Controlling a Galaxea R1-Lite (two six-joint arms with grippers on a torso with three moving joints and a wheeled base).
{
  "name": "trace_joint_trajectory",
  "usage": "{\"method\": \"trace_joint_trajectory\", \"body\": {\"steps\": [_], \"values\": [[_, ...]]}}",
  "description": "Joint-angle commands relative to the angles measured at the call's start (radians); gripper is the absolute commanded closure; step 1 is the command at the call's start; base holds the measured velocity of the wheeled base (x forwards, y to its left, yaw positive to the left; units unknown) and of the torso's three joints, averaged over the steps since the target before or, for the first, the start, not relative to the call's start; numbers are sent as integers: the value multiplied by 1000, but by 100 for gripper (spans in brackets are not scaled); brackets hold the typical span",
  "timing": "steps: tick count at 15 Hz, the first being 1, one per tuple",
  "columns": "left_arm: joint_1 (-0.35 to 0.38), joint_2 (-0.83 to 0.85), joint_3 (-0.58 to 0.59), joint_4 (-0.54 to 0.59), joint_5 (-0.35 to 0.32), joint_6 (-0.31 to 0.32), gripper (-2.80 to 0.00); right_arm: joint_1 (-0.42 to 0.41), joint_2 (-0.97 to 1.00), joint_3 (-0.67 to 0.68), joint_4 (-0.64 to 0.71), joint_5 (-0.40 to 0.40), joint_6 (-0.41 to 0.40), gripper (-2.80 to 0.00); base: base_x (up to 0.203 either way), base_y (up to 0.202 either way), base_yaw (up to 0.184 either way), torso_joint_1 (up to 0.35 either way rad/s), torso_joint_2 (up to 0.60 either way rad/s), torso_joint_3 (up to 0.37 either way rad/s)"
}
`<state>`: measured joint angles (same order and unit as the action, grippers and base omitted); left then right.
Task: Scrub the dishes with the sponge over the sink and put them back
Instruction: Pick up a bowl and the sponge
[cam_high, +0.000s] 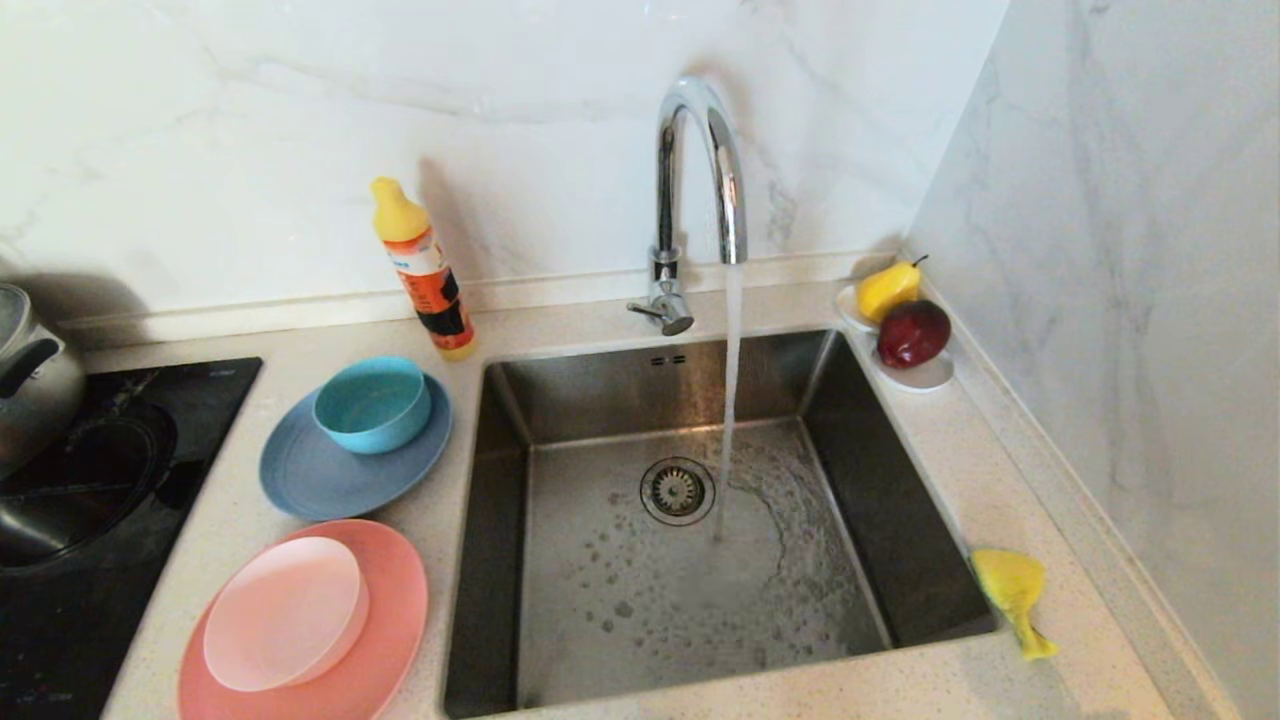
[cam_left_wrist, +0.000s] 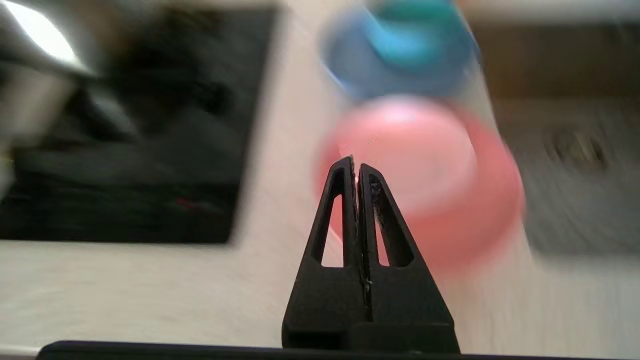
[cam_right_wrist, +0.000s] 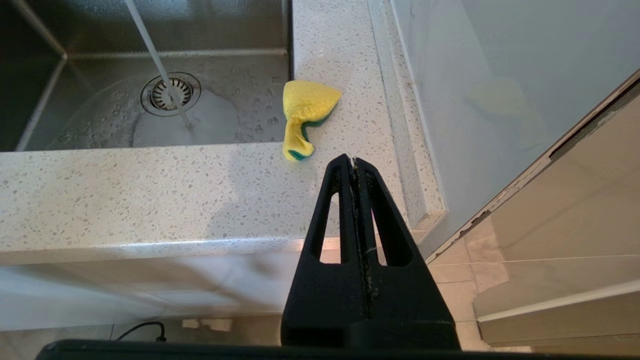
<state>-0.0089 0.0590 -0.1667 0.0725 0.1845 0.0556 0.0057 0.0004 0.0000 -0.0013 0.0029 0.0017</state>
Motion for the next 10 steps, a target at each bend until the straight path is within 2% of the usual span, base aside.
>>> {"method": "trace_joint_trajectory", "body": {"steps": [1, 2, 3, 10], "values": [[5, -59, 131, -68, -123, 20, 0, 0, 0, 0, 0, 0, 0, 0, 0, 0, 0, 0, 0, 0], [6, -59, 156, -81, -189, 22, 0, 0, 0, 0, 0, 0, 0, 0, 0, 0, 0, 0, 0, 0], [6, -59, 167, -77, -203, 15, 0, 0, 0, 0, 0, 0, 0, 0, 0, 0, 0, 0, 0, 0], [6, -59, 167, -77, -204, 13, 0, 0, 0, 0, 0, 0, -2, 0, 0, 0, 0, 0, 0, 0]]}}
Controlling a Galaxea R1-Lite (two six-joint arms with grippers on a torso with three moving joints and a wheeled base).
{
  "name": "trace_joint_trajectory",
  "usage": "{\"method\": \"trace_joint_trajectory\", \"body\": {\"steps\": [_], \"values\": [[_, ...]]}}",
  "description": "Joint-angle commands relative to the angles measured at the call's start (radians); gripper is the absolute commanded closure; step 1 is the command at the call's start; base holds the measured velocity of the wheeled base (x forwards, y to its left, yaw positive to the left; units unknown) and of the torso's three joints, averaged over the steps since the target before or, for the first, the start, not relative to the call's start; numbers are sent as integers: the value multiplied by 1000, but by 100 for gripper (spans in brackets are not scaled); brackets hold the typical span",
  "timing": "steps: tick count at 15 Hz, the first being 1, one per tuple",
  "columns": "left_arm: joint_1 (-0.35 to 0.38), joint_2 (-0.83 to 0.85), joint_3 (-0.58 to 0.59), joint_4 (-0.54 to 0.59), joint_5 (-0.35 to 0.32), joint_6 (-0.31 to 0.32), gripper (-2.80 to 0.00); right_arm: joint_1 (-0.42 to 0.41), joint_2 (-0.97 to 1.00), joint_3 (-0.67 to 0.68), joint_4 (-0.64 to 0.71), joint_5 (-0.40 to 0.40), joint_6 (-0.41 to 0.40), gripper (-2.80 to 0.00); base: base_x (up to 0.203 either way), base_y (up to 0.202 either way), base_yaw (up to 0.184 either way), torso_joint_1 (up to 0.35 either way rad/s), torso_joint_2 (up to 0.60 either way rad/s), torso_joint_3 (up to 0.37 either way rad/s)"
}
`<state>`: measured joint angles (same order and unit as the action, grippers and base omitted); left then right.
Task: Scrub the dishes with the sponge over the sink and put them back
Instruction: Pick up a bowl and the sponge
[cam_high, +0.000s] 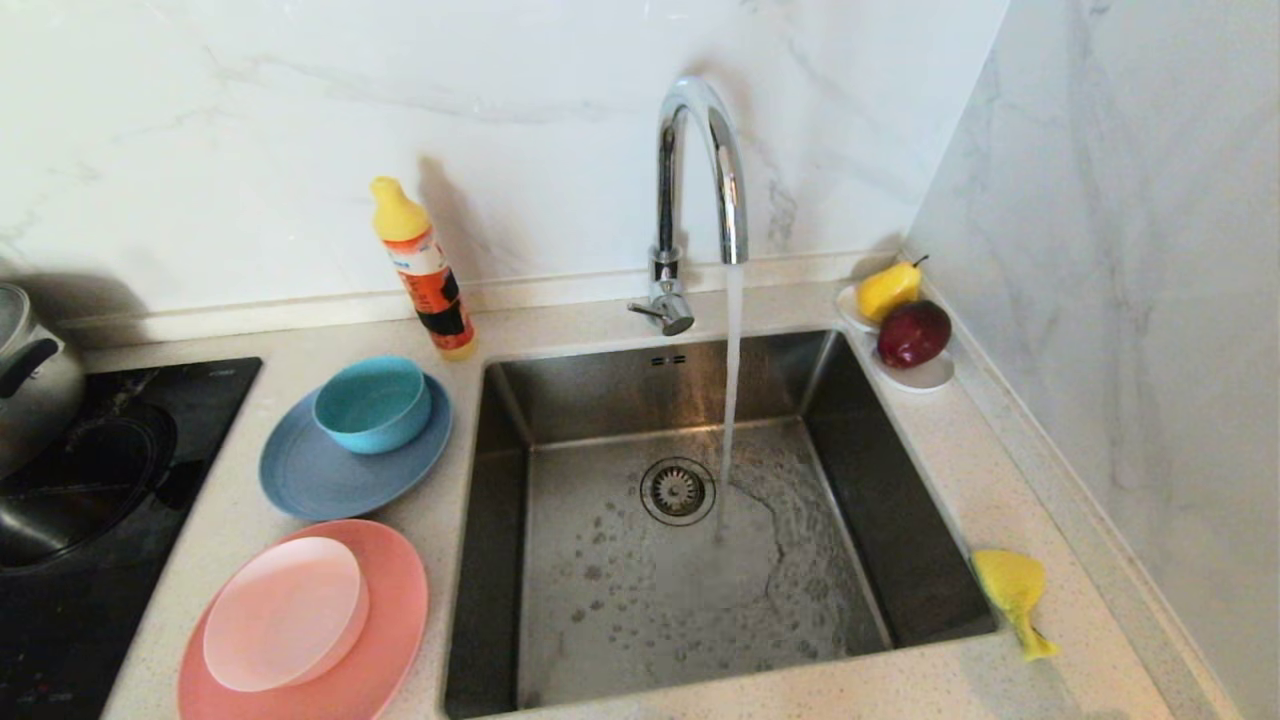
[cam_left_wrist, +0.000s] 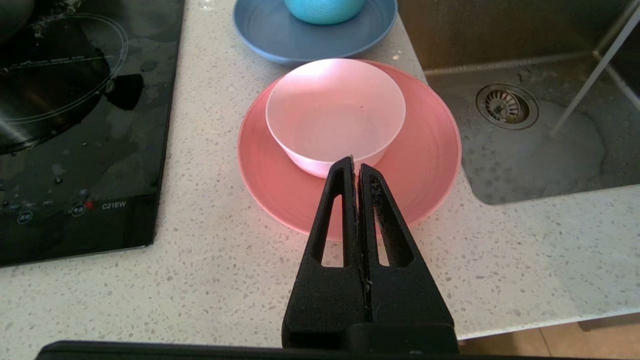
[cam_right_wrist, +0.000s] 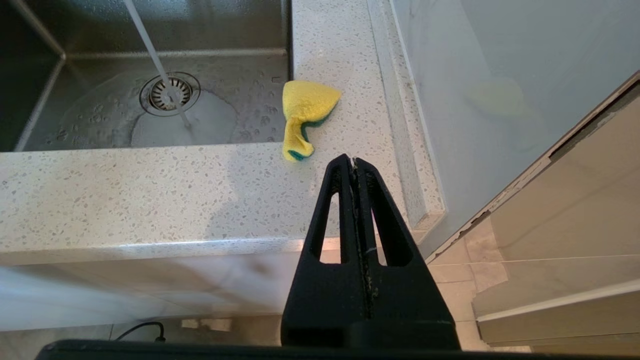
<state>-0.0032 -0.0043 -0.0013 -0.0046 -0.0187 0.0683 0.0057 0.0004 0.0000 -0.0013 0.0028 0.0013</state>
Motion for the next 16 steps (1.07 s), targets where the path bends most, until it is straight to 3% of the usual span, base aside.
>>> {"method": "trace_joint_trajectory", "body": {"steps": [1, 7, 16], "values": [[0, 4, 1, 0, 0, 0, 0, 0, 0, 0, 0, 0, 0, 0, 0, 0, 0, 0, 0, 0], [0, 4, 1, 0, -1, 1, 0, 0, -2, 0, 7, -1, -11, 0, 0, 0, 0, 0, 0, 0], [0, 3, 1, 0, -1, -1, 0, 0, -3, -25, 14, 21, -101, 0, 0, 0, 0, 0, 0, 0]]}}
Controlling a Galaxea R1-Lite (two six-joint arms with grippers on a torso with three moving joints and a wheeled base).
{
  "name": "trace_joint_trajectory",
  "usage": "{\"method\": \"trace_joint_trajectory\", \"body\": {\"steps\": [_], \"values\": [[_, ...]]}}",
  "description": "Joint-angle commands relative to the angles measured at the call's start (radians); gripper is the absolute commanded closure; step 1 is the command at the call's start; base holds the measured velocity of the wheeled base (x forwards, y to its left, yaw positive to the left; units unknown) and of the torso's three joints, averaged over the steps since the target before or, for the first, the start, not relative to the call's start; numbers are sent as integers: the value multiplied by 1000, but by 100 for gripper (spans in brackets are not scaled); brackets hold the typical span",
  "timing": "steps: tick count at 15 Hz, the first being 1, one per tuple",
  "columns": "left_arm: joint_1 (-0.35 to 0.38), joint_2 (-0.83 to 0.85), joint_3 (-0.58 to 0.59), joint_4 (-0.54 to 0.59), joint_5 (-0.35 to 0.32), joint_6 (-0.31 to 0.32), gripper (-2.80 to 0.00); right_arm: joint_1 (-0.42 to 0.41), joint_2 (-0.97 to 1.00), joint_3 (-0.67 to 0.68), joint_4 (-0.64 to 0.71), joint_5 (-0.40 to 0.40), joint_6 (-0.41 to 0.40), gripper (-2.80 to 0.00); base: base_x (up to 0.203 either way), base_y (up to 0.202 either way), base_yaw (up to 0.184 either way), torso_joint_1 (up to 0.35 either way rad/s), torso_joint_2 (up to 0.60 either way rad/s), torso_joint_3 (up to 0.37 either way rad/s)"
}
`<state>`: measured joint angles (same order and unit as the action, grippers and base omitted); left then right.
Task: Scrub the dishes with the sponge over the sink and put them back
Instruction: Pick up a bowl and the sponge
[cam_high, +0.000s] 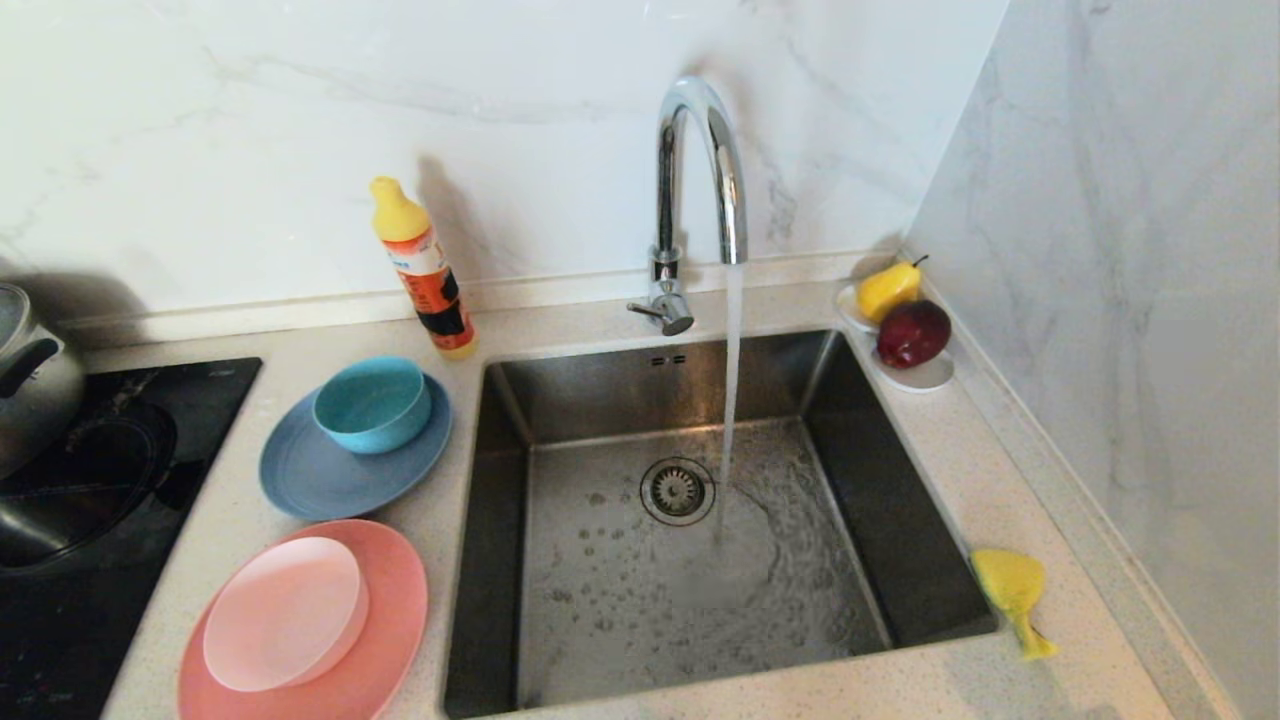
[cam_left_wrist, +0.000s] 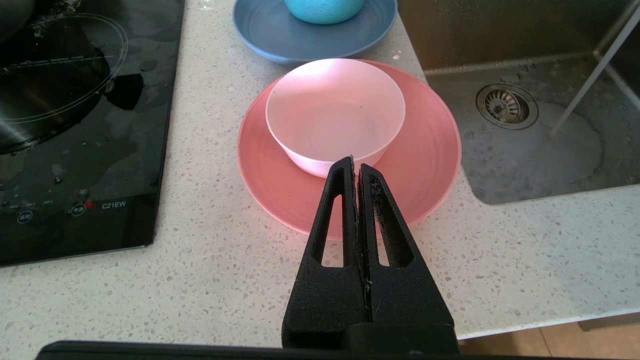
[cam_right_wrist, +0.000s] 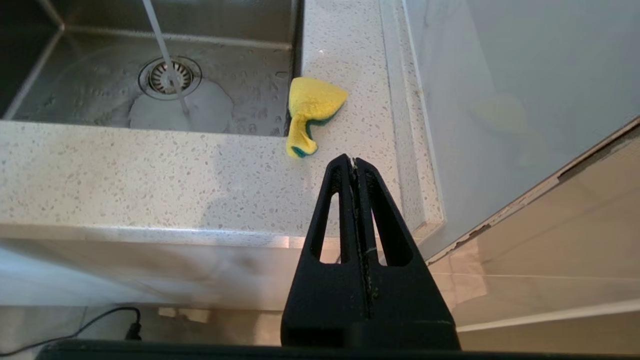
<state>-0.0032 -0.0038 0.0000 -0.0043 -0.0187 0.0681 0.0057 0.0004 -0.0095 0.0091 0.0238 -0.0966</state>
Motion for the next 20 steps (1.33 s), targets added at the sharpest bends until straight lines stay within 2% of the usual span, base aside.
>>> {"method": "trace_joint_trajectory", "body": {"steps": [1, 5, 13, 17, 20], "values": [[0, 4, 0, 0, 0, 1, 0, 0, 0, -58, 19, 4, -4, 0, 0, 0, 0, 0, 0, 0], [0, 4, 0, 0, 0, -1, 0, -1, 92, -270, 136, 64, -6, 0, 0, 0, 0, 0, 0, 0], [0, 4, 0, 0, 0, 1, 0, 0, 610, -670, 220, 169, -30, 0, 0, 0, 0, 0, 0, 0], [0, 4, 0, 0, -1, -1, 0, 4, 865, -733, 265, 172, -54, 0, 0, 0, 0, 0, 0, 0], [0, 4, 0, 0, -1, -1, 0, 13, 1053, -739, 260, 106, -55, 0, 0, 0, 0, 0, 0, 0]]}}
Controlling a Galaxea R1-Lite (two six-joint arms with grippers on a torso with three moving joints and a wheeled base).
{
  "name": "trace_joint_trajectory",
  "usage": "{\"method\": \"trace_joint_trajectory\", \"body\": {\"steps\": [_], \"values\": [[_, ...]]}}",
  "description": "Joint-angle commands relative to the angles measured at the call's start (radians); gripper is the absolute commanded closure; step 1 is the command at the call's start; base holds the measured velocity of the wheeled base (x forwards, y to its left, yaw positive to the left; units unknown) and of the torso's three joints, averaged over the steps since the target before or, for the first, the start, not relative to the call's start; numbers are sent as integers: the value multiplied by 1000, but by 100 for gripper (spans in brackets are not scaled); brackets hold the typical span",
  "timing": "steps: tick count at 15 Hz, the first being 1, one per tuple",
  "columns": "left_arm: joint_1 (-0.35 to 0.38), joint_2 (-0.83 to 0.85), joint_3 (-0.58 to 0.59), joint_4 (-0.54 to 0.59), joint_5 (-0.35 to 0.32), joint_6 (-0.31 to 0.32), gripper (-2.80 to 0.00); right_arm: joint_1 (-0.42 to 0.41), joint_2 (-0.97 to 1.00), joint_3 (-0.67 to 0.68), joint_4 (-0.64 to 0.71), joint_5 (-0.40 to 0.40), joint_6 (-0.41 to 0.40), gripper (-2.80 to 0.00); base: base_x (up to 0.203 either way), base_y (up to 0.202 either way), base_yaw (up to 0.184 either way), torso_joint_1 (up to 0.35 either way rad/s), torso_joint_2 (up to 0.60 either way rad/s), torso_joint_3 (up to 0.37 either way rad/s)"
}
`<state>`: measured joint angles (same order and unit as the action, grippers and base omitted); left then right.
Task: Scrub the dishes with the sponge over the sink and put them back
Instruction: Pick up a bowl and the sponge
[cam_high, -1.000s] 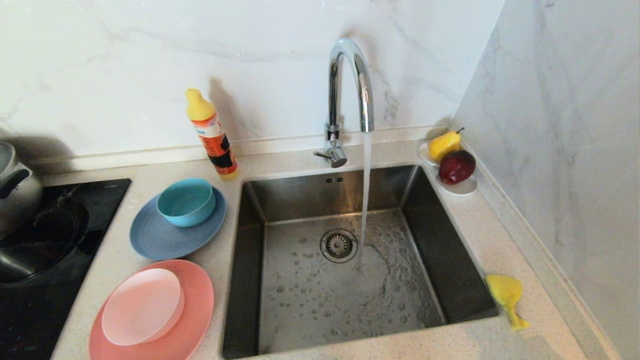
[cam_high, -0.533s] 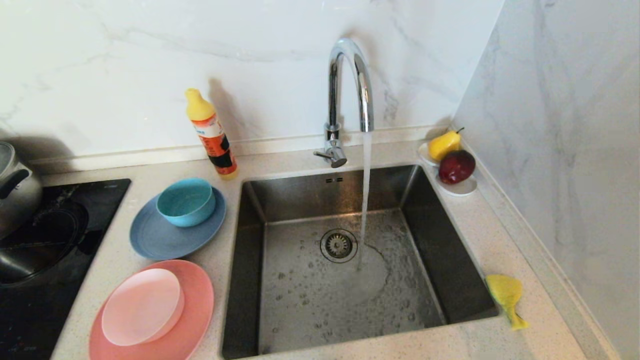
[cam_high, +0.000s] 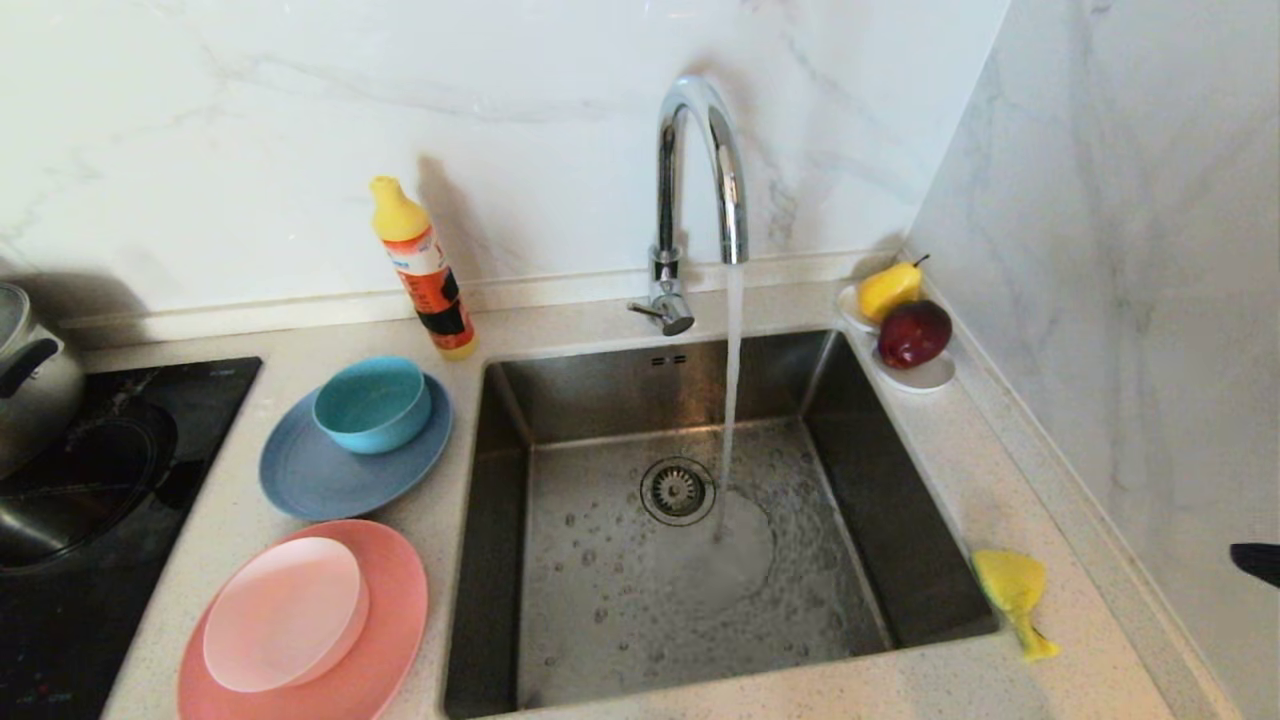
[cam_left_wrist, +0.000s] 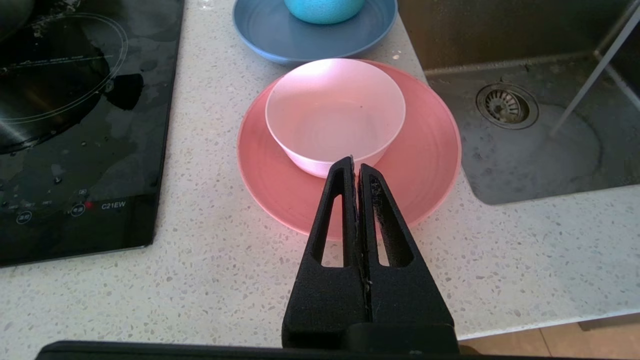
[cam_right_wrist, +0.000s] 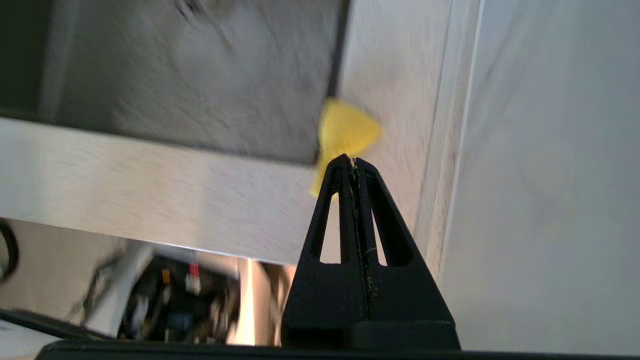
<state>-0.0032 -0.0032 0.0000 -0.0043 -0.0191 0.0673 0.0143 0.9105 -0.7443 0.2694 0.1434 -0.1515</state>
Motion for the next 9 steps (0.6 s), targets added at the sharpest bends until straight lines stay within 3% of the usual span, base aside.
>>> {"method": "trace_joint_trajectory", "body": {"steps": [1, 3, 9], "values": [[0, 3, 0, 0, 1, 2, 0, 20, 179, -4, -4, -35, 3, 0, 0, 0, 0, 0, 0, 0], [0, 2, 0, 0, 0, 0, 0, 70, 220, 21, -6, -70, 10, 0, 0, 0, 0, 0, 0, 0], [0, 3, 0, 0, -1, 0, 0, 78, 362, 181, -172, -116, 19, 0, 0, 0, 0, 0, 0, 0]]}}
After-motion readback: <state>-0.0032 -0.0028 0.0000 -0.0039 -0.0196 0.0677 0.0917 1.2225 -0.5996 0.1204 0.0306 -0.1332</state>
